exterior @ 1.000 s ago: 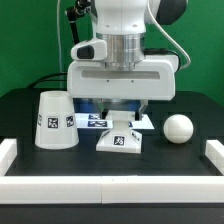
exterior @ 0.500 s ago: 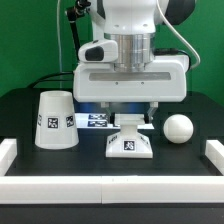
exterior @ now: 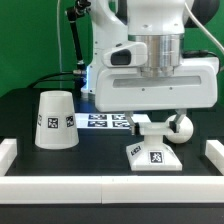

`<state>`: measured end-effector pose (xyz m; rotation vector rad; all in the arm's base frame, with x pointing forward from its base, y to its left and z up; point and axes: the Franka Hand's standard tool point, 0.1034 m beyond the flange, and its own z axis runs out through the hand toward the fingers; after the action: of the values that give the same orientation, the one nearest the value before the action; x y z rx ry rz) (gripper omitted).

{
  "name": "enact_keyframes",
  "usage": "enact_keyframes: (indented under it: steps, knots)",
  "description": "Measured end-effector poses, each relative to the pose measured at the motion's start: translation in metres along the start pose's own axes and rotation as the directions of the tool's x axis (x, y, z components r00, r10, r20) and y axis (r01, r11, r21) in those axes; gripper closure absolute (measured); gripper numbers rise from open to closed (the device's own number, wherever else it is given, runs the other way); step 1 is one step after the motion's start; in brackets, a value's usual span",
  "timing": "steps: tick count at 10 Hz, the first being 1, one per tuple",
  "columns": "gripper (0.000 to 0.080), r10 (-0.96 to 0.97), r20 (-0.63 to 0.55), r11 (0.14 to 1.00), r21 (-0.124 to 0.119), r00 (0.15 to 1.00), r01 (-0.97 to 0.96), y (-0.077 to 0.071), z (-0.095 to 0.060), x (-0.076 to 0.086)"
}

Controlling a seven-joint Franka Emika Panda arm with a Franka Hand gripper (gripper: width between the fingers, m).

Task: Assemble lamp

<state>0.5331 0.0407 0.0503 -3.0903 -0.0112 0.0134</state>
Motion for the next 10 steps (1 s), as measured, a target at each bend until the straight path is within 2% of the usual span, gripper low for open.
enact_keyframes:
  steps: [3,5,6,10]
  knots:
    - [0.0263,-0.003,0.0,1.0,-0.001,1.0,0.003,-0.001,0.0,0.001]
    - [0.0263,-0.047,-0.017,0.999,-0.004,0.999,0.047,-0.017,0.0,0.02]
    - [0.0263,-0.054,-0.026,0.999,-0.002,0.998,0.054,-0.022,0.0,0.031]
    - [0.0263,-0.059,-0.05,0.998,0.006,0.997,0.059,-0.038,0.0,0.059]
